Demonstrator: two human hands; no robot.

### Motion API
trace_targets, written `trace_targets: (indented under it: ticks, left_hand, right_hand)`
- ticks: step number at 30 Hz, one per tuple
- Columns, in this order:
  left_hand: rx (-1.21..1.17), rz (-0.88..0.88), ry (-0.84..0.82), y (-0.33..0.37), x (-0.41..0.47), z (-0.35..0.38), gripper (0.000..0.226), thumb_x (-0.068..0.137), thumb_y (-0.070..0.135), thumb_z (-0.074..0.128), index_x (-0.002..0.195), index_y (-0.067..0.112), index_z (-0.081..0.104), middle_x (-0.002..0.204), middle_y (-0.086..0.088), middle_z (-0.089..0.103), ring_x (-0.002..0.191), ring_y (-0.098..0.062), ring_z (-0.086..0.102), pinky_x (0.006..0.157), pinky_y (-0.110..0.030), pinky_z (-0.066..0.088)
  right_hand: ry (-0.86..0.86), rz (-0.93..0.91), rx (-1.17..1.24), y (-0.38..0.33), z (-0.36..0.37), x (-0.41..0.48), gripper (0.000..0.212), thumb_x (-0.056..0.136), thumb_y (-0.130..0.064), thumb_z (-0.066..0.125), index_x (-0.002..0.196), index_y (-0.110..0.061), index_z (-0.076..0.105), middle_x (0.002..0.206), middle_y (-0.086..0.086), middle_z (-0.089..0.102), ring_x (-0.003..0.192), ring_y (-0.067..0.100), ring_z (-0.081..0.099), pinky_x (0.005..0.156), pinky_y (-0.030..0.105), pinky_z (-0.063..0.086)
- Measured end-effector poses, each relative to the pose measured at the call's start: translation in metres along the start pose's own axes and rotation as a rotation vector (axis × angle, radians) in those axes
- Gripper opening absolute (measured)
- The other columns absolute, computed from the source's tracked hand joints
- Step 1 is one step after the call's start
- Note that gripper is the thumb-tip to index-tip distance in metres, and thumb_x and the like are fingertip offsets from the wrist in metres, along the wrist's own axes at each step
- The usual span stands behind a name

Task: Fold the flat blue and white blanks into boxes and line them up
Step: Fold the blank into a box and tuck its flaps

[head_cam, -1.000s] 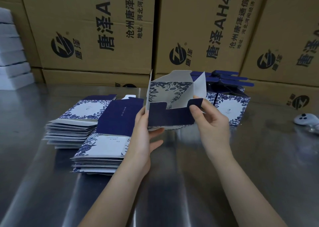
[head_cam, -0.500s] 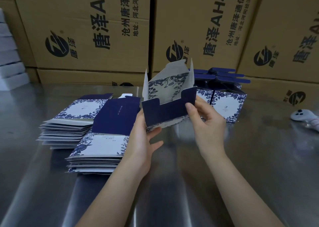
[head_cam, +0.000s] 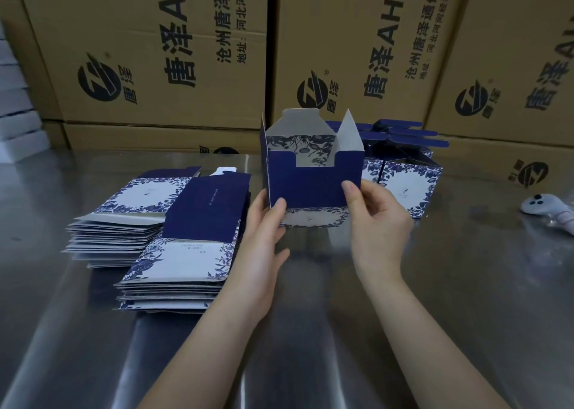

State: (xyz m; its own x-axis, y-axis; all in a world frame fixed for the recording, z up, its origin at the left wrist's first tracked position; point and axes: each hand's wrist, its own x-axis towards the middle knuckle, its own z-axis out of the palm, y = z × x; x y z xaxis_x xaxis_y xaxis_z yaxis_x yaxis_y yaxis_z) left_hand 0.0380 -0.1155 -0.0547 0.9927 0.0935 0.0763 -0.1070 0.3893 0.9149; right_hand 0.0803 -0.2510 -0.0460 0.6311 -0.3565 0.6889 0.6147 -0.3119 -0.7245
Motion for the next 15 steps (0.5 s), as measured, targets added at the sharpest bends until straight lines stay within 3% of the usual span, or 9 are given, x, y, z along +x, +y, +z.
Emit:
trace_targets:
  ticks: [3,5,6,10,15]
  left_hand:
    - [0.082,0.094,0.054,-0.0047,0.0028,-0.0029,0.045,0.098,0.049,0.049,0.142,0.047,0.038,0.120,0.034,0.057,0.112,0.010,0.055,0.099,-0.026,0.044]
    - [0.121,0.137,0.085,-0.0061,0.0031,-0.0027,0.035,0.100,0.044,0.050,0.135,0.043,0.045,0.117,0.032,0.060,0.098,0.020,0.058,0.077,-0.007,0.047]
    - [0.143,0.152,0.100,-0.0063,0.0025,-0.0019,0.027,0.100,0.042,0.050,0.127,0.043,0.050,0.112,0.032,0.062,0.094,0.023,0.058,0.072,-0.005,0.046]
    - [0.199,0.204,0.158,-0.0048,0.0001,0.0007,0.010,0.100,0.035,0.054,0.104,0.043,0.057,0.106,0.024,0.067,0.095,0.016,0.061,0.084,-0.016,0.048]
    - [0.240,0.236,0.214,-0.0037,-0.0019,0.0002,0.014,0.098,0.034,0.057,0.111,0.037,0.059,0.115,0.015,0.068,0.107,0.003,0.063,0.100,-0.036,0.051]
  right_hand:
    - [0.009,-0.022,0.005,-0.0004,-0.0012,-0.0005,0.005,0.087,-0.031,0.067,0.089,-0.032,0.072,0.076,-0.025,0.067,0.074,0.015,0.064,0.078,0.042,0.055]
    - [0.025,-0.019,0.017,-0.0002,-0.0011,-0.0012,0.019,0.086,-0.034,0.066,0.099,-0.023,0.074,0.083,-0.023,0.069,0.076,0.012,0.065,0.079,0.040,0.056]
    - [0.032,-0.018,0.022,-0.0005,-0.0008,-0.0015,0.024,0.086,-0.035,0.065,0.103,-0.020,0.074,0.088,-0.020,0.070,0.078,0.010,0.066,0.079,0.038,0.057]
    - [0.043,-0.026,0.025,-0.0012,0.0002,-0.0033,0.033,0.085,-0.036,0.064,0.111,-0.017,0.072,0.099,-0.008,0.073,0.085,0.008,0.068,0.082,0.031,0.057]
    - [0.057,-0.090,-0.034,-0.0044,0.0016,-0.0048,0.034,0.087,-0.030,0.064,0.117,-0.016,0.069,0.103,-0.010,0.071,0.092,0.006,0.068,0.086,0.031,0.057]
